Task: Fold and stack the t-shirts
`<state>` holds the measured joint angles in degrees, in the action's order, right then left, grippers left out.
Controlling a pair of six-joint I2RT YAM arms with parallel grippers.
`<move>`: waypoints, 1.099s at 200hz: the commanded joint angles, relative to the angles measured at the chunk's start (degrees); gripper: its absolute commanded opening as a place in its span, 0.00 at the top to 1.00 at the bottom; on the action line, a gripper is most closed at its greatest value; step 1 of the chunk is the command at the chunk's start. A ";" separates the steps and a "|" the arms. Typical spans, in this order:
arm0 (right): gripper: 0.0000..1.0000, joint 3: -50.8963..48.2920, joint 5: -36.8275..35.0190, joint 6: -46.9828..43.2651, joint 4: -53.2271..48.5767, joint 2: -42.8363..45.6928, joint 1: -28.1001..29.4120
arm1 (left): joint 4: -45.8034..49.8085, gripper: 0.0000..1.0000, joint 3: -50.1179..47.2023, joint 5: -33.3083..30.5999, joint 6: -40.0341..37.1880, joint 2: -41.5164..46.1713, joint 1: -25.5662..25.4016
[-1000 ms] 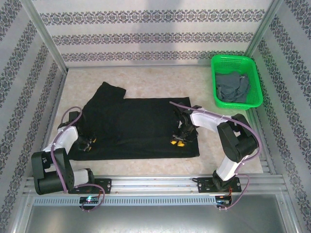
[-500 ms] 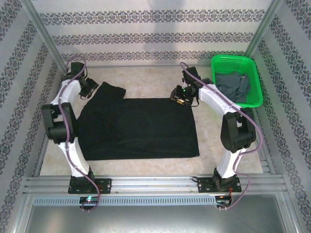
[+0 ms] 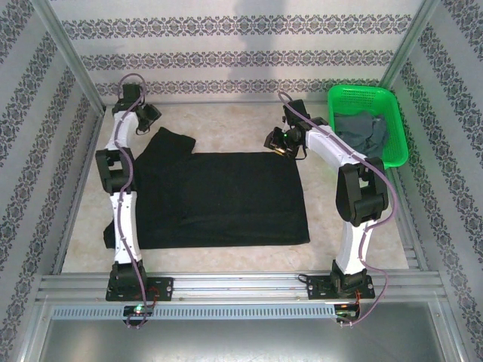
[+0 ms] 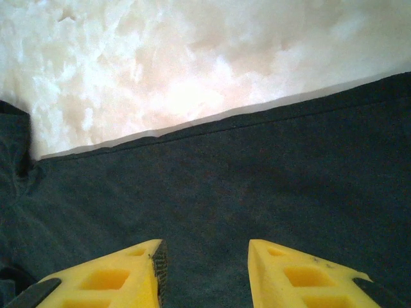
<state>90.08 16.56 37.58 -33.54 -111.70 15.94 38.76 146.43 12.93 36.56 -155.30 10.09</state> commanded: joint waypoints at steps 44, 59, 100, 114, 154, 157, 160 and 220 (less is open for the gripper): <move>0.59 -1.78 0.01 1.87 1.33 1.90 -0.43 | 12.71 0.47 8.54 -1.88 -5.44 -5.37 -3.98; 0.59 -1.58 0.38 2.25 1.89 1.25 -0.42 | 15.65 0.49 8.68 -5.01 -5.53 -5.17 -4.78; 0.59 -1.31 0.66 2.69 2.60 0.08 -0.48 | 22.70 0.57 8.79 -12.69 -5.40 -4.84 -5.47; 0.60 -1.18 -0.16 2.41 2.15 -0.16 -0.47 | 22.96 0.61 8.82 -12.56 -5.72 -4.96 -5.43; 0.60 -1.40 -9.25 4.98 0.50 -0.57 -1.17 | 22.96 0.94 10.61 -10.85 -6.70 -3.90 -6.44; 0.60 -1.48 -10.17 5.22 0.61 -0.62 -1.28 | 22.87 0.96 10.85 -10.88 -6.87 -3.68 -6.66; 0.60 -1.57 -10.99 5.58 0.72 -0.77 -1.41 | 22.81 0.98 11.22 -10.90 -6.99 -3.39 -6.92; 0.61 4.54 -17.73 9.15 -1.85 -8.73 -5.73 | 26.48 1.00 12.37 -14.33 -5.66 3.05 -9.96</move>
<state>90.41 2.68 45.56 -32.56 -115.72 11.53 60.05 156.79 0.40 30.39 -158.08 1.04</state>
